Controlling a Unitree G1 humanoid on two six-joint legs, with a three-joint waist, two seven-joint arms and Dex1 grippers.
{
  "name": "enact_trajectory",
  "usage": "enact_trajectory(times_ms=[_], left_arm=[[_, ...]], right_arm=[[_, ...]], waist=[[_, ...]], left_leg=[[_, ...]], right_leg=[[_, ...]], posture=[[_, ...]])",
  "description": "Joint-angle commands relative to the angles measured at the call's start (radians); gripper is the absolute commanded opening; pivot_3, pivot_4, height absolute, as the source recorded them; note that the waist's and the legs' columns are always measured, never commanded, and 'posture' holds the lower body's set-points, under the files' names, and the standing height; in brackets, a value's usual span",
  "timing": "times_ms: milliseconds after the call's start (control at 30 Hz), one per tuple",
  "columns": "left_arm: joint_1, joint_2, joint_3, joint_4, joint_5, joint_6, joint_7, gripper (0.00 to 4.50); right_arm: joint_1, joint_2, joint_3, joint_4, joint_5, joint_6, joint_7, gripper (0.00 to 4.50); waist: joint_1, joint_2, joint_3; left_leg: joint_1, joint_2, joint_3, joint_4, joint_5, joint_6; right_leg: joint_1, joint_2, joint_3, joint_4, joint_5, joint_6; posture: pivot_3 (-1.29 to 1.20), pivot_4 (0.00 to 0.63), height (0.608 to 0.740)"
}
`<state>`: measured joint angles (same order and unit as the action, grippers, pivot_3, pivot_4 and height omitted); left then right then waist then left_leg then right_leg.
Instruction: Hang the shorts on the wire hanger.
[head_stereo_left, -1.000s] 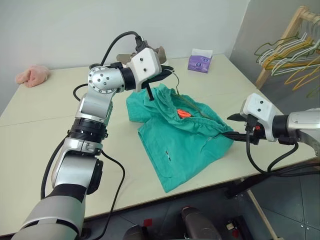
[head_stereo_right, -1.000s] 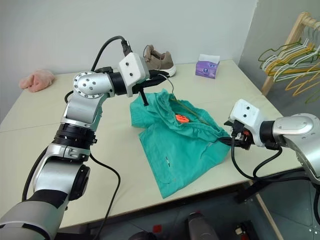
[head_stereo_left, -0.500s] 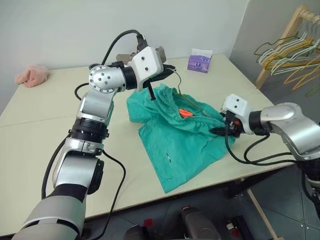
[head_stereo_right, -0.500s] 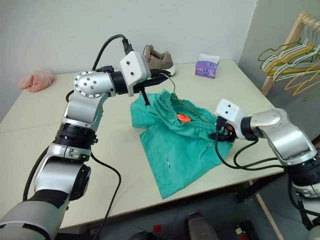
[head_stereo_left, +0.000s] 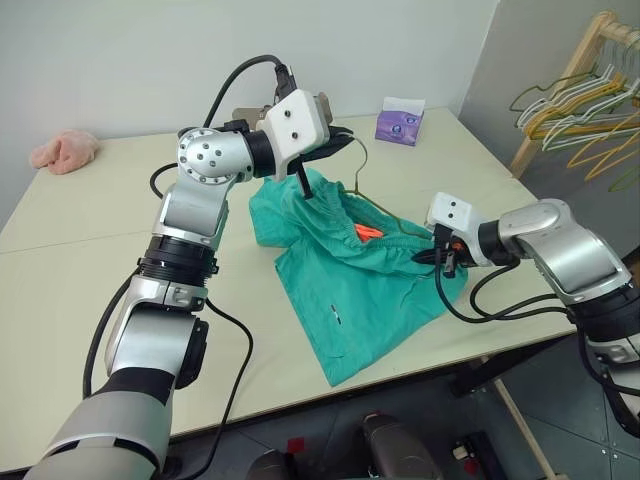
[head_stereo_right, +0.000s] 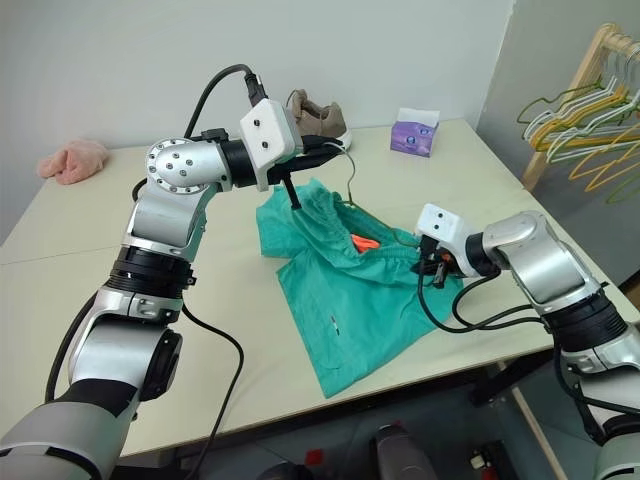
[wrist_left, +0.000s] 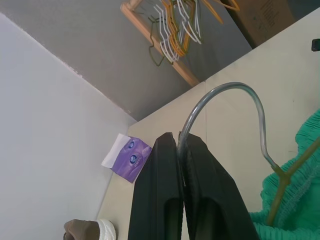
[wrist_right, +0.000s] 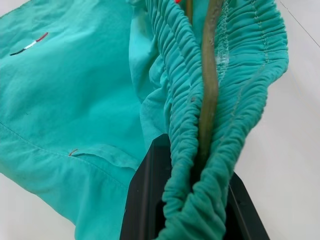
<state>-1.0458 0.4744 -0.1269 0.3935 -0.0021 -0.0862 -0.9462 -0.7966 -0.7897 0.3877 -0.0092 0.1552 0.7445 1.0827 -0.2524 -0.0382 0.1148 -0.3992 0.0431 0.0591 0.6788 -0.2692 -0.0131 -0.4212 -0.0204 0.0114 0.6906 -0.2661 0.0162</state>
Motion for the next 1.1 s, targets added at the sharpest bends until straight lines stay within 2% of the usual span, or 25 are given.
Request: enact_trajectory(times_ms=[33,100,233,333,467,767,933,1100], left_arm=[[-0.008,-0.009,0.024,-0.052,-0.028,0.011,0.025,0.00],[0.004,-0.012,0.035,-0.074,-0.073,0.060,-0.004,0.00],[0.017,0.000,0.040,-0.097,-0.102,0.124,-0.018,0.94],[0.027,0.019,0.045,-0.105,-0.116,0.158,-0.031,1.83],[0.023,0.091,0.054,-0.072,-0.092,0.115,-0.046,2.98],[-0.001,0.239,0.083,0.044,-0.047,-0.002,-0.029,2.99],[0.052,0.285,0.102,0.000,-0.142,0.125,-0.137,2.99],[0.114,0.263,0.091,-0.036,-0.189,0.193,-0.174,2.99]], right_arm=[[-0.011,0.008,-0.032,-0.028,0.000,-0.009,0.005,0.11],[-0.005,0.011,-0.046,-0.036,0.005,0.004,0.000,0.11],[0.011,0.012,-0.075,-0.054,0.011,0.024,-0.014,0.11],[0.024,0.013,-0.091,-0.068,0.016,0.036,-0.024,0.10],[0.041,0.015,-0.110,-0.083,0.020,0.045,-0.040,0.09],[0.087,0.035,-0.132,-0.064,0.021,0.045,-0.094,0.09],[0.104,0.054,-0.152,-0.060,0.032,0.057,-0.127,0.09],[0.124,0.076,-0.144,-0.105,0.032,0.051,-0.135,0.09]], waist=[[0.000,0.000,0.000],[0.000,0.000,0.000],[0.000,0.000,0.000],[0.000,0.000,0.000],[0.000,0.000,0.000],[0.001,0.000,0.000],[0.002,0.000,0.000],[0.003,0.000,0.000]], left_leg=[[0.000,0.000,0.000,0.000,0.000,0.000],[0.000,0.000,0.000,0.000,0.000,0.000],[0.000,0.000,0.000,0.000,0.000,0.000],[0.000,0.000,0.000,0.000,0.000,0.000],[0.000,0.000,0.000,0.000,0.000,0.000],[0.000,0.000,0.000,0.000,0.000,0.000],[0.000,0.000,0.000,0.000,0.000,0.000],[0.000,0.001,0.000,0.000,0.000,0.000]], right_leg=[[0.000,0.000,0.000,0.000,0.000,0.000],[0.000,0.000,0.000,0.000,0.000,0.000],[0.000,-0.001,0.000,0.000,0.000,0.000],[0.000,-0.001,0.000,0.000,0.000,0.000],[0.000,-0.001,0.000,0.001,0.000,0.000],[0.000,-0.001,0.000,0.001,0.000,0.000],[0.000,-0.001,0.000,0.001,0.000,0.000],[0.000,0.000,0.000,0.001,0.000,0.000]], posture=[[-0.27,0.062,0.740],[-0.27,0.063,0.740],[-0.28,0.065,0.740],[-0.28,0.065,0.740],[-0.28,0.064,0.740],[-0.26,0.060,0.740],[-0.24,0.059,0.740],[-0.24,0.057,0.740]])
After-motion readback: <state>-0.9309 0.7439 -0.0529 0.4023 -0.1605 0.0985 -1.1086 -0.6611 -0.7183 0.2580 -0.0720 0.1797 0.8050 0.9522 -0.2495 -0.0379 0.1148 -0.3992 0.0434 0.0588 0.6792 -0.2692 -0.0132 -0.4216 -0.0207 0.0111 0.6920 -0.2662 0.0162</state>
